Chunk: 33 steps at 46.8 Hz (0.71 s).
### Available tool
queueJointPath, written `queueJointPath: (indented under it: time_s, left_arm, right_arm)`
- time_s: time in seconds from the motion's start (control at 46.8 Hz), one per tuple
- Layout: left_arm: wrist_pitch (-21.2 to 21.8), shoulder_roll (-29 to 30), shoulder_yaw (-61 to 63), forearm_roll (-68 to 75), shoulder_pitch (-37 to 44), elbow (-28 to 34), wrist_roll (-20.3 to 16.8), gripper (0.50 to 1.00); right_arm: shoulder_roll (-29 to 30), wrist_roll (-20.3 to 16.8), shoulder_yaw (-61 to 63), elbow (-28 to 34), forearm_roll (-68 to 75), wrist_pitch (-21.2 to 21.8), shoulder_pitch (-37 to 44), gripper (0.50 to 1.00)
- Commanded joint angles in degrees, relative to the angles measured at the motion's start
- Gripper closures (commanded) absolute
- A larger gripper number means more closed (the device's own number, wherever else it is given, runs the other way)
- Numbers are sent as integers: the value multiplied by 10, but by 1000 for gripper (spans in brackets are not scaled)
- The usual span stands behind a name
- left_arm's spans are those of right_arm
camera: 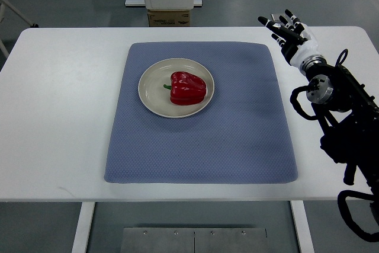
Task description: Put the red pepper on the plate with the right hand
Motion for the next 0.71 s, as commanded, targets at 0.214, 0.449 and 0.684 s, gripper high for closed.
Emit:
queueJointPath:
  time_s: [0.214,0.449,0.684]
  left_arm:
    - [0,0,0,0,0,0,0,500]
    - [0,0,0,0,0,0,0,500]
    - [0,0,0,0,0,0,0,500]
  right_arm:
    - [0,22,1,16,8,10,-18,500]
    - [0,44,-3,16,31,19,-21,500]
    - [0,45,-8,15,31,19,-30,500]
